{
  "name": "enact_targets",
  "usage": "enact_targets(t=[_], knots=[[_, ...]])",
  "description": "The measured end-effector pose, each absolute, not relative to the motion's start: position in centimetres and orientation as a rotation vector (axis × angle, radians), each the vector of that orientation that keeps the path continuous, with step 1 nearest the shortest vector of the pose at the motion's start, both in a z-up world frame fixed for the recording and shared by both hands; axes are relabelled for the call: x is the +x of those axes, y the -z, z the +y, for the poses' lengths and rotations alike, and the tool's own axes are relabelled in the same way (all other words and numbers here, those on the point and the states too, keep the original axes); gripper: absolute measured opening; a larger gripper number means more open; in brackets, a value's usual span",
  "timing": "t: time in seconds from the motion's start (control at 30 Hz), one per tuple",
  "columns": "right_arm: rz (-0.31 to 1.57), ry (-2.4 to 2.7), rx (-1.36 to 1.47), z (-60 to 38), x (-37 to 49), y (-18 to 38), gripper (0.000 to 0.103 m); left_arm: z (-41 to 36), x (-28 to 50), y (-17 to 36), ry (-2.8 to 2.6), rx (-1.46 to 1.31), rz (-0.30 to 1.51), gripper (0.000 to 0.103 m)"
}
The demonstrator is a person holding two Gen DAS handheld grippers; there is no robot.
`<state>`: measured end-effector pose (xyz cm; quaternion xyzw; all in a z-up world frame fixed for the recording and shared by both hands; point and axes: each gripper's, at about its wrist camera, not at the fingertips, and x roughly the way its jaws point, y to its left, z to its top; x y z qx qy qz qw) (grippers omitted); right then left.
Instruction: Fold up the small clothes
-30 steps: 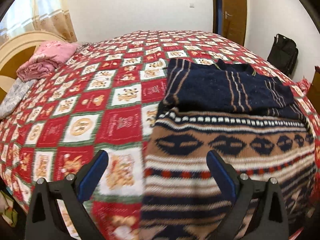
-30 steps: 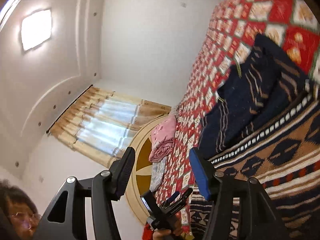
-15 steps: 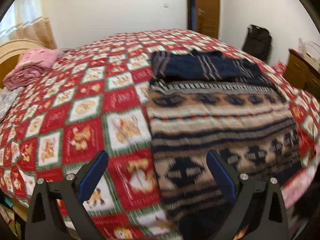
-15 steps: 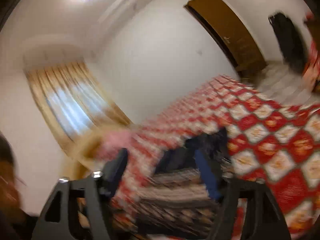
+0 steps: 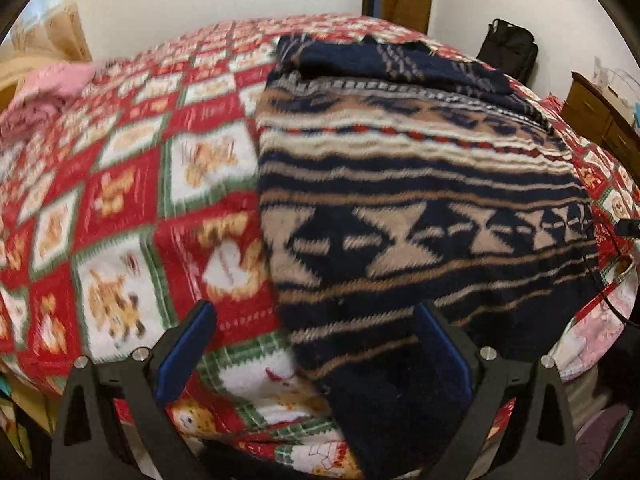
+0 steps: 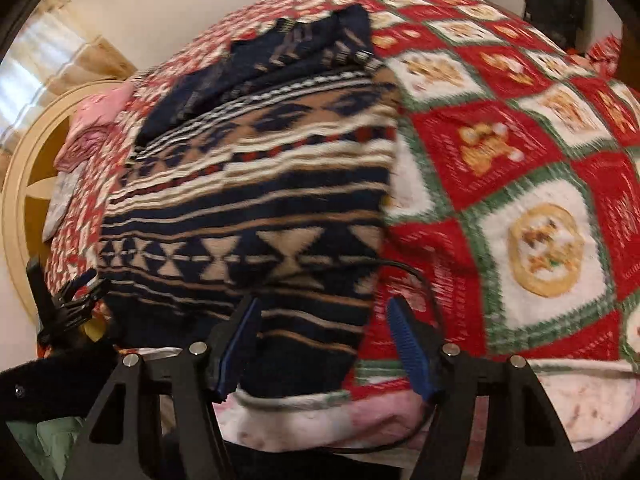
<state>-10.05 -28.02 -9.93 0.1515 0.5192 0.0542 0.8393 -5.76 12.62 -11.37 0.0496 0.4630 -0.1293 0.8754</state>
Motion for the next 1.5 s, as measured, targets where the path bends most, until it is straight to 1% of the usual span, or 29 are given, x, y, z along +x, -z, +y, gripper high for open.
enact_targets(t=[0.07, 0.13, 0.2, 0.27, 0.37, 0.4, 0.5, 0.57, 0.63, 0.8, 0.87, 0.9, 1.0, 1.1, 1.17, 1.2, 1.37, 1.43, 1.47, 1.5], knots=[[1.127, -0.124, 0.364, -28.8, -10.4, 10.5, 0.067, 12.9, -5.8, 12.1, 0.281, 0.075, 0.992, 0.101], [1.13, -0.139, 0.368, -28.5, -10.4, 11.2, 0.067, 12.7, -6.1, 12.1, 0.287, 0.09, 0.972, 0.101], [1.086, -0.132, 0.374, -28.5, -10.4, 10.9, 0.067, 12.3, -6.3, 12.1, 0.313, 0.108, 0.967, 0.101], [1.0, -0.159, 0.408, -28.4, -10.4, 9.2, 0.067, 12.2, -6.6, 12.1, 0.351, 0.096, 0.962, 0.101], [0.811, -0.114, 0.383, -28.9, -10.9, 5.2, 0.067, 12.6, -7.1, 12.0, 0.404, 0.045, 0.961, 0.101], [0.714, -0.115, 0.4, -29.5, -11.5, 3.4, 0.067, 12.9, -7.3, 11.9, 0.427, 0.011, 0.962, 0.101], [0.568, -0.17, 0.476, -30.6, -12.1, 0.6, 0.067, 13.7, -7.4, 11.9, 0.458, -0.075, 0.961, 0.101], [0.502, -0.2, 0.54, -31.0, -12.2, -0.1, 0.067, 13.8, -7.2, 11.9, 0.457, -0.096, 0.965, 0.101], [0.435, -0.284, 0.667, -31.1, -11.8, -0.3, 0.067, 13.4, -7.4, 11.8, 0.451, -0.073, 0.965, 0.101], [0.384, -0.514, 0.931, -30.7, -10.0, -0.2, 0.067, 12.2, -7.4, 11.9, 0.456, -0.023, 0.966, 0.101], [0.377, -0.56, 0.944, -30.0, -9.8, -0.9, 0.067, 12.1, -7.4, 11.8, 0.456, -0.02, 0.967, 0.101], [0.374, -0.578, 0.933, -29.4, -9.8, -1.6, 0.069, 12.1, -7.4, 11.8, 0.457, -0.024, 0.969, 0.101], [0.387, -0.642, 0.975, -28.3, -10.0, -2.8, 0.082, 12.4, -7.2, 11.8, 0.455, -0.049, 0.973, 0.101], [0.457, -0.736, 1.078, -28.2, -9.3, -2.7, 0.082, 12.7, -7.1, 11.7, 0.453, -0.077, 0.979, 0.101], [0.5, -0.722, 1.025, -28.3, -9.4, -3.0, 0.082, 13.1, -7.0, 11.5, 0.442, -0.081, 0.981, 0.101], [0.547, -0.672, 0.924, -28.1, -9.5, -3.5, 0.082, 13.3, -7.0, 11.4, 0.434, -0.082, 0.981, 0.101], [0.716, -0.456, 0.607, -28.6, -11.8, -6.1, 0.082, 14.5, -6.8, 10.9, 0.42, -0.117, 0.975, 0.101], [0.811, -0.137, 0.327, -28.9, -13.4, -8.1, 0.082, 14.6, -6.6, 11.1, 0.411, -0.112, 0.983, 0.101], [0.859, 0.075, 0.131, -28.6, -14.1, -9.0, 0.082, 14.6, -6.6, 11.3, 0.403, -0.098, 0.988, 0.101], [0.88, 0.219, -0.006, -28.4, -14.7, -9.4, 0.082, 14.6, -6.6, 11.5, 0.399, -0.09, 0.993, 0.101]])
